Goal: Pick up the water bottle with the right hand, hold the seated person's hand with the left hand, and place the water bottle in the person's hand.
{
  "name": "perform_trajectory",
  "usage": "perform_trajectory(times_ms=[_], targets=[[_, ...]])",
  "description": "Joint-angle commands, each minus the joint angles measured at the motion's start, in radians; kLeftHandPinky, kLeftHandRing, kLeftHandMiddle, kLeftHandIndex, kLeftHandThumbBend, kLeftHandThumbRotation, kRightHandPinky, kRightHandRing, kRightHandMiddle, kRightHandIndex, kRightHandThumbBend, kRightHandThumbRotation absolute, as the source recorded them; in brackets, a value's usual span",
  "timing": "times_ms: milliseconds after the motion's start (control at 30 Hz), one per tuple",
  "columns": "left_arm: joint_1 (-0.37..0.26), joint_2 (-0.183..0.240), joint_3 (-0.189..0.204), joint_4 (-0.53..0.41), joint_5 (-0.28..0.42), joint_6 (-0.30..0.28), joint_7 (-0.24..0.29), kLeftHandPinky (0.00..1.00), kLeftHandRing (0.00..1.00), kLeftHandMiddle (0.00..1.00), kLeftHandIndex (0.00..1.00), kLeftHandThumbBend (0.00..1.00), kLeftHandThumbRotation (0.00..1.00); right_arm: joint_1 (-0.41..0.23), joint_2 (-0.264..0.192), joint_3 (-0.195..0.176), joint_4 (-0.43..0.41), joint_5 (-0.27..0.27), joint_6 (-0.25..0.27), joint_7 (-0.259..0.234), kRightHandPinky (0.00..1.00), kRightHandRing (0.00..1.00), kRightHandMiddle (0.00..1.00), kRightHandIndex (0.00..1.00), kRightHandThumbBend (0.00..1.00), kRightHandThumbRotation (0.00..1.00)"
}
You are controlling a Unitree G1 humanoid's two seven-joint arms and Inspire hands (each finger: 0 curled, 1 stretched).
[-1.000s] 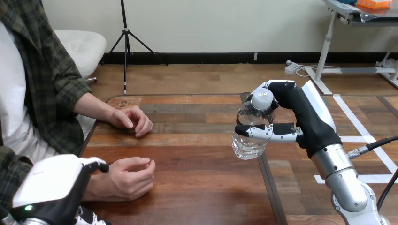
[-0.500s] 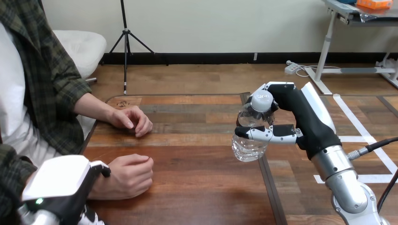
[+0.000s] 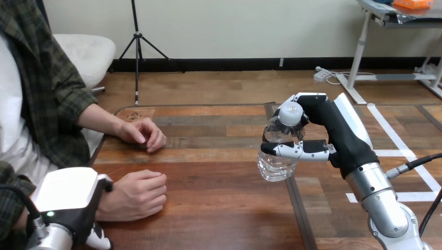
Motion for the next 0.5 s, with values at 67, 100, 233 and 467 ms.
perform_trajectory(times_ms=[67, 100, 233, 467], targets=[[-0.035, -0.014, -0.042, 0.143, 0.067, 0.1, 0.05, 0.76, 0.8, 0.83, 0.77, 0.88, 0.03, -0.065, -0.016, -0.02, -0.047, 0.016, -0.008, 0.0, 0.41, 0.44, 0.47, 0.43, 0.68, 0.0], [-0.038, -0.014, -0.047, 0.15, 0.069, 0.107, 0.057, 0.76, 0.8, 0.83, 0.77, 0.88, 0.03, -0.065, -0.017, -0.02, -0.046, 0.015, -0.007, 0.0, 0.41, 0.44, 0.47, 0.43, 0.68, 0.0], [-0.049, -0.012, -0.064, 0.188, 0.076, 0.129, 0.099, 0.77, 0.81, 0.83, 0.77, 0.87, 0.03, -0.066, -0.017, -0.02, -0.052, 0.015, -0.005, 0.002, 0.41, 0.44, 0.47, 0.43, 0.68, 0.0], [-0.056, -0.008, -0.075, 0.248, 0.053, 0.131, 0.212, 0.77, 0.8, 0.83, 0.78, 0.87, 0.03, -0.064, -0.013, -0.02, -0.053, 0.024, -0.012, 0.008, 0.42, 0.45, 0.47, 0.43, 0.68, 0.0]])
